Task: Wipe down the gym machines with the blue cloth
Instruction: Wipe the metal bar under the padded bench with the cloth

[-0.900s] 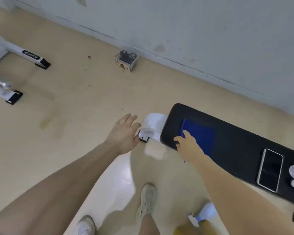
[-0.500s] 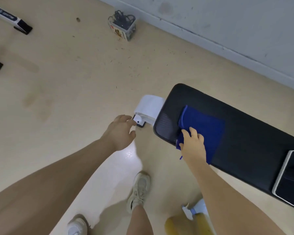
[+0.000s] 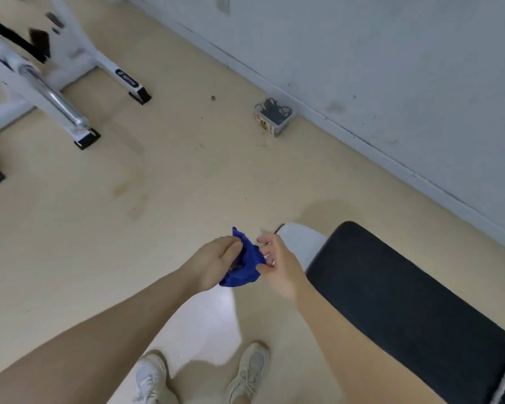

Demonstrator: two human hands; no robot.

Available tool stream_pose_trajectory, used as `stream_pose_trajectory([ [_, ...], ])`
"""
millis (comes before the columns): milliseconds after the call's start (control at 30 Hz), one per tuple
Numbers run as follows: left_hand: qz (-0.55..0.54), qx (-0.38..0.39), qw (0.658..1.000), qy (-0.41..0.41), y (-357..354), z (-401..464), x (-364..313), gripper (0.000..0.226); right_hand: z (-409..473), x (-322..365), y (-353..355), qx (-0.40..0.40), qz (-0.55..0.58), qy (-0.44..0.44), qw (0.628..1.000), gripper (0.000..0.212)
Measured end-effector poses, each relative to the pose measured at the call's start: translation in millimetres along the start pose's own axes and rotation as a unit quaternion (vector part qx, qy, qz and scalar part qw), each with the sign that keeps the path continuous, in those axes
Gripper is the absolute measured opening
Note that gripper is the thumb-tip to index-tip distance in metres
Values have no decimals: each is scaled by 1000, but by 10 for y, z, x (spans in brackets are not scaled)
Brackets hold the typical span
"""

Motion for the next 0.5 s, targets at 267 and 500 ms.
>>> stream_pose_trajectory([
  [267, -104, -127, 986, -13, 2153, -1389, 223, 47, -591, 2290, -1310, 176, -27, 90, 980, 42],
  [500, -109, -170, 979, -10, 3599, -2529, 956, 13, -807, 3806, -2819, 200, -54, 117, 971, 34],
])
Point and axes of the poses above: each hand's wrist, its own z-axis towards the middle knuckle, its own y-axis out of the back of the hand, x = y × z, the point moved 9 cm from there along z, towards the middle knuckle, and after that the axes turned 15 degrees about -y, right-handed, at the moved point
